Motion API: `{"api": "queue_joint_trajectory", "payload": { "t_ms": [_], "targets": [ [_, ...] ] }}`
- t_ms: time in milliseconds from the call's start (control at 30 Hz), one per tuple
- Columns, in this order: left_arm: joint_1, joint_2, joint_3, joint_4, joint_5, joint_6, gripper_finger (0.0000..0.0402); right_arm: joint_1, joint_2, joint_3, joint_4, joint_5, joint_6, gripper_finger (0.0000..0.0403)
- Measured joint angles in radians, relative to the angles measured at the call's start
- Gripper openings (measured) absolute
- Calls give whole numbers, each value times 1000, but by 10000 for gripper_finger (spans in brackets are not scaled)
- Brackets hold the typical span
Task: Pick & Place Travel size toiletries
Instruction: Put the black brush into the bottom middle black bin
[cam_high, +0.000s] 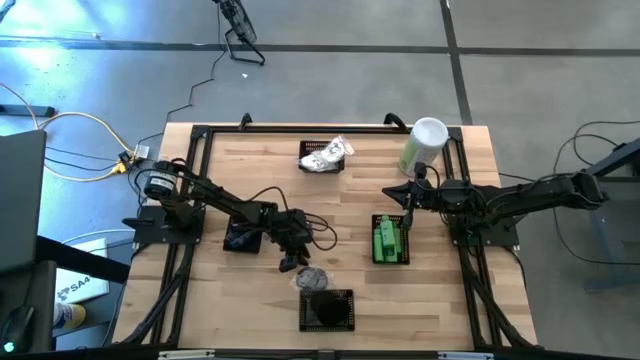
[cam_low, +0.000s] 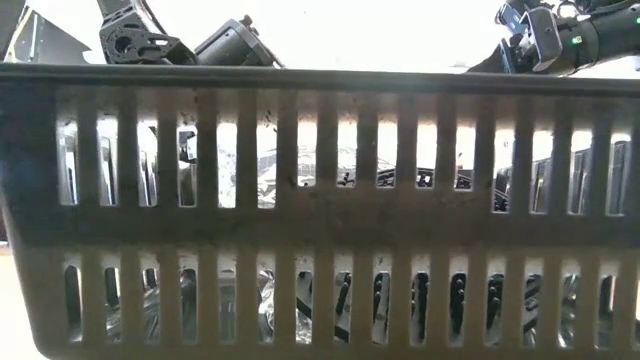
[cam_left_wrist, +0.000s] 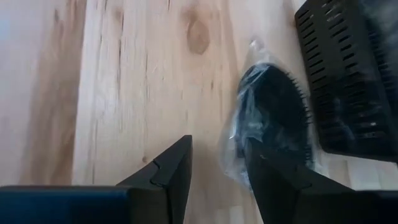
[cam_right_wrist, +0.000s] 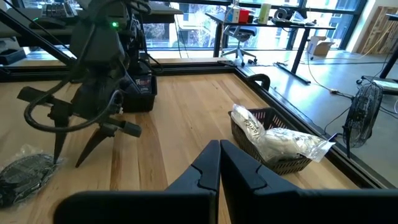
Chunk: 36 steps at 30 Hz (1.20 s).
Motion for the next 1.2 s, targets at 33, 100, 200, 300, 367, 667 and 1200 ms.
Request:
{"api": "queue_joint_trajectory", "payload": {
  "t_ms": [33,100,200,300,367,667,1200],
  "targets": [
    [0,10,0,9,9,-7,148,0,0,0,0,0,0,4],
    [1,28,0,41,37,-23,156,0,0,0,0,0,-1,4],
    [1,45,0,82,56,-17,166,0,0,0,-3,0,-1,4],
    [1,45,0,81,57,-7,168,0,0,0,-4,0,-1,4],
    [1,45,0,81,59,-6,168,0,0,0,-4,0,-1,4],
    [1,47,0,70,67,-14,118,0,0,0,-4,0,-1,4],
    [1,48,0,68,73,-14,2,0,0,0,-4,0,-1,4]
  ]
}}
